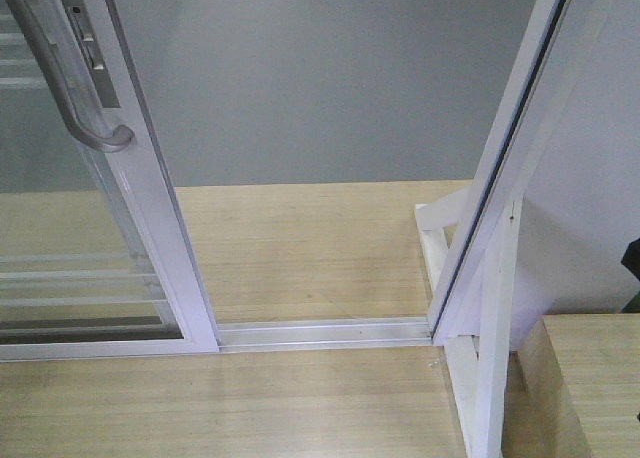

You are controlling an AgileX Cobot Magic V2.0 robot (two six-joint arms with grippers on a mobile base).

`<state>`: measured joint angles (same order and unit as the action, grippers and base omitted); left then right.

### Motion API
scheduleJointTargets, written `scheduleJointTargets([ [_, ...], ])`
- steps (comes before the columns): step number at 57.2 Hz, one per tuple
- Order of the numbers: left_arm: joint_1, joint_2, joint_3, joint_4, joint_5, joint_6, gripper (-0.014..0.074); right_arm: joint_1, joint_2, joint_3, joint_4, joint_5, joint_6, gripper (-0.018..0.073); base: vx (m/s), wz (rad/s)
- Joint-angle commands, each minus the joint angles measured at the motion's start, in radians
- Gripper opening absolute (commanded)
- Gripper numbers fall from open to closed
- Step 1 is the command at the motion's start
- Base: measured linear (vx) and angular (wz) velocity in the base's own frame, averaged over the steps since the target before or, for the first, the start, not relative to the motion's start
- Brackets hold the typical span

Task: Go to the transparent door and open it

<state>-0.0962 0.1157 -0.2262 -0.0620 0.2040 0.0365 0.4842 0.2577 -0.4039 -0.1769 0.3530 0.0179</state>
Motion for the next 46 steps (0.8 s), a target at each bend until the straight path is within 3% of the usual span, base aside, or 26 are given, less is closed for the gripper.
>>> scheduleJointTargets([
  [1, -0.007, 0.015, -0.027, 0.026, -0.082, -0.018, 0.0004, -0.006, 0.009, -0.029, -0.008, -0.075, 0.002, 0.0000, 0.00, 0.00],
  [11, -0.004, -0.041, 0.111, 0.025, -0.091, -0.017, 0.0004, -0.006, 0.009, -0.029, -0.008, -0.075, 0.002, 0.0000, 0.00, 0.00],
  [19, -0.004, -0.107, 0.292, 0.016, -0.197, -0.023, 0.0004, -0.006, 0.009, -0.029, -0.008, -0.075, 0.002, 0.0000, 0.00, 0.00],
  [23, -0.004, -0.141, 0.275, 0.027, -0.105, -0.010, 0.0004, -0.006, 0.009, -0.029, -0.008, -0.075, 0.002, 0.0000, 0.00, 0.00],
  [46, -0.004, -0.140, 0.277, 0.044, -0.095, -0.014, 0.0004, -0.006, 0.009, -0.029, -0.009, -0.078, 0.002, 0.0000, 0.00, 0.00],
])
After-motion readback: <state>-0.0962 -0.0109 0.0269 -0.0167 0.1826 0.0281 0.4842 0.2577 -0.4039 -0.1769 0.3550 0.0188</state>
